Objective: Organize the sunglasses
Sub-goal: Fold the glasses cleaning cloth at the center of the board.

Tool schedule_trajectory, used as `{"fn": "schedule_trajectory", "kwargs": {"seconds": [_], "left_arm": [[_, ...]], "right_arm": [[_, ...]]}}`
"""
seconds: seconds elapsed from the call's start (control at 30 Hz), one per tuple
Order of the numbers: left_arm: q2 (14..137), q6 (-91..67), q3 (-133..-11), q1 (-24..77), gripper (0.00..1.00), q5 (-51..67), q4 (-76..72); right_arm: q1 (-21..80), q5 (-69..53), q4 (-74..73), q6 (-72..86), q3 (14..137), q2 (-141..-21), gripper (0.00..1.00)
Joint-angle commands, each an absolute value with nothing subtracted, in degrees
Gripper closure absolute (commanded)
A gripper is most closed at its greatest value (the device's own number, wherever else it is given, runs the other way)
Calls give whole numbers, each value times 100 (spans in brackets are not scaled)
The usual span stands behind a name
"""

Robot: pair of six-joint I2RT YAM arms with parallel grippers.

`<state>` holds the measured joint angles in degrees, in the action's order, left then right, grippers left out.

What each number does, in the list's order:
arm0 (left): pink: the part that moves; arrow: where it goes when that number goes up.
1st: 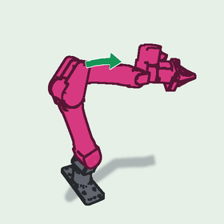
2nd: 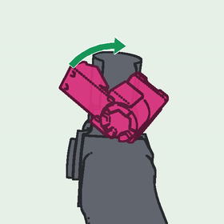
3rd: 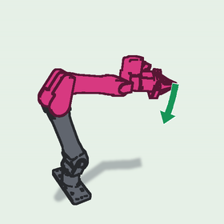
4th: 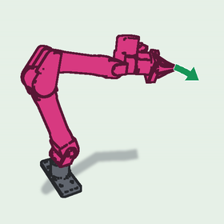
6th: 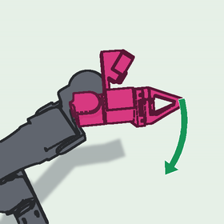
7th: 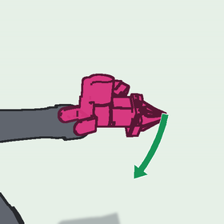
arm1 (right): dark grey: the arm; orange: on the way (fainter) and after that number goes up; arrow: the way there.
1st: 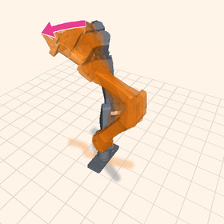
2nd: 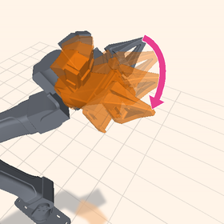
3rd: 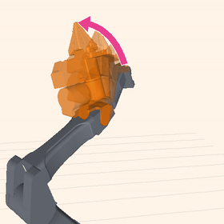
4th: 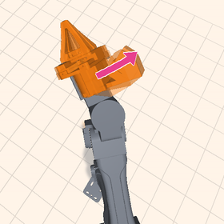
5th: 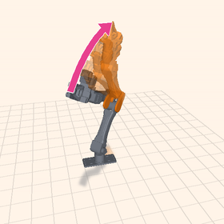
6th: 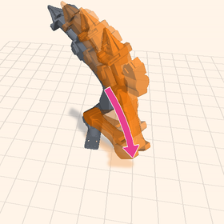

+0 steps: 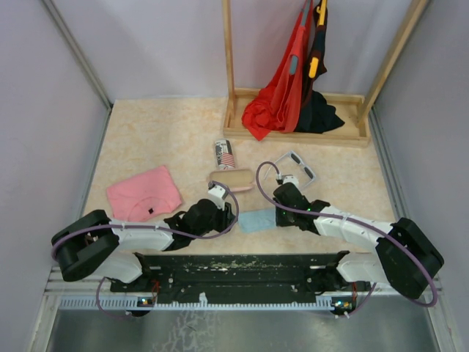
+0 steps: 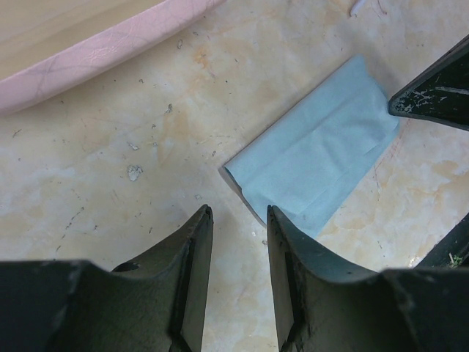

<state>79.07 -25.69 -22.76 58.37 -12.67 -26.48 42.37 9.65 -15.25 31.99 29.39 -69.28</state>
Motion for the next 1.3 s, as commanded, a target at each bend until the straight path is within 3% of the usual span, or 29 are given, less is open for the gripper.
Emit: {"fn": "schedule_trajectory", "kwargs": {"seconds": [0.0,0.33,0.4,0.5,0.67,1.1,1.27], "left_arm": [[7919,-2523,-2402,5836,58,-1291,-2602],[7964,-2515,-2449,5832,59,-1270,-2593],[7955,-2517,-2453,5836,59,-1263,-2585],[7970,-2525,-2459,5836,59,-1260,-2593],[8001,-2540,-2462,5838,59,-1232,-2610],[7928,-2522,-2403,5836,59,-1274,-2588],[7945,-2524,-2400,5836,59,-1263,-2610]], "right_arm": [[4280,1225,-1620,3110,3255,-6834,100],[4289,1340,-1728,3112,3275,-6723,100],[4289,1284,-1672,3151,3247,-6664,89],[4290,1124,-1555,3213,3191,-6580,82],[4291,986,-1521,3254,3182,-6750,78],[4289,863,-1544,3209,3251,-7160,80],[4298,908,-1586,3201,3248,-7127,94]]}}
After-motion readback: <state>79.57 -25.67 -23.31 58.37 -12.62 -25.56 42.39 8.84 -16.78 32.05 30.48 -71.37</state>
